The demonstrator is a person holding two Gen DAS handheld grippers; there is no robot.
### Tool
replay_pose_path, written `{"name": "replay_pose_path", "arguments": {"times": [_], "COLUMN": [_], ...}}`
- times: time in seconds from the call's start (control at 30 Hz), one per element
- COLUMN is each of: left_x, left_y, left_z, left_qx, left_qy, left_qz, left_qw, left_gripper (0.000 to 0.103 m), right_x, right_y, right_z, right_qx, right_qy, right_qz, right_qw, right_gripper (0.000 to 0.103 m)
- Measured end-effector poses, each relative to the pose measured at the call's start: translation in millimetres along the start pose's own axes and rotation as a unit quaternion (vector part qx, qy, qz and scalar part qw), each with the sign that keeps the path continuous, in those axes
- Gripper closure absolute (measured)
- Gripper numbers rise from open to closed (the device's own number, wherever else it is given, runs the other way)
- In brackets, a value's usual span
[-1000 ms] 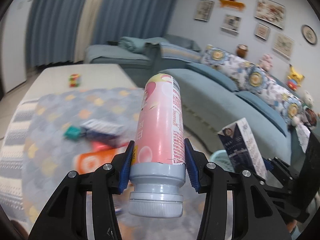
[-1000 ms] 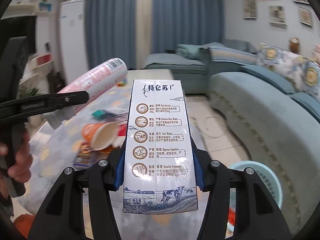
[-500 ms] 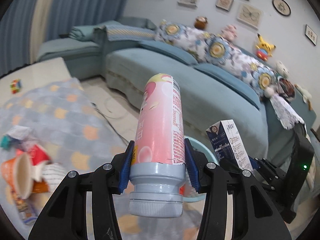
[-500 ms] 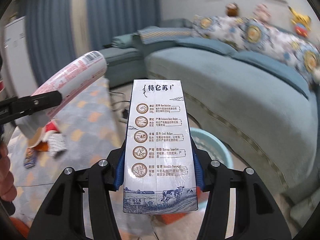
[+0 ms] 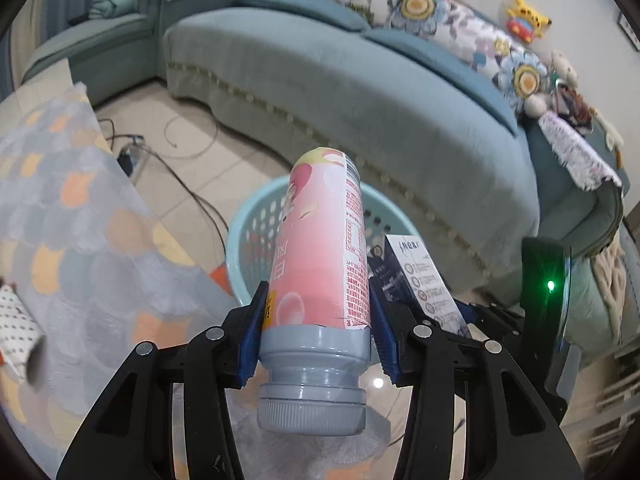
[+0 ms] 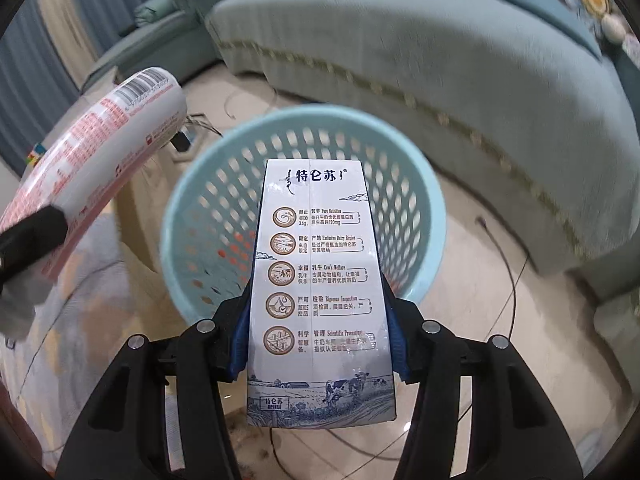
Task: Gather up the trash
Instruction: 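Carry carton and can over the blue basket and open both tools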
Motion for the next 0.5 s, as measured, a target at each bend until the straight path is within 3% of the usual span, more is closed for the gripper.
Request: {"name": "replay_pose_path", "arguments": {"times": [0.2, 0.27, 0.4, 0.5], "left_x": [-15.6, -17.5, -21.0, -17.6], "left_y": [0.3, -0.2, -1.6, -2.1], "left_z": [6.6, 6.3, 4.9, 1.9], "left_qx": [-0.005, -0.004, -0.004, -0.002], "left_qy": [0.018, 0.020, 0.021, 0.008], "left_qz": [-0.001, 0.002, 0.009, 0.014], "left_qw": [0.9998, 0.9998, 0.9997, 0.9999], "left_gripper": [0.057, 0.057, 0.057, 0.037], "right_x": [-12.9, -10.9, 1.0, 11.3], "right_y": [-8.9, -14.8, -27.1, -30.8], "right_z": [6.8, 7.1, 6.4, 7.1], "right_qx": [-0.021, -0.031, -0.046, -0.049], "right_qy": [0.018, 0.011, -0.006, -0.016], "right_qz": [0.002, 0.002, 0.011, 0.017], "right_qw": [1.000, 0.999, 0.999, 0.999], "right_gripper": [0.047, 0.040, 0.038, 0.038]}}
Point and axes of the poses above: each gripper's, at about its wrist camera, not at the fingertips, and x roughly against the way its jaws point, y to its left, z to its underside, the point moved 9 cm from there along -x, roughly the way its jaws point, and after that the axes turned 14 degrees about x, right-handed, at the moved point
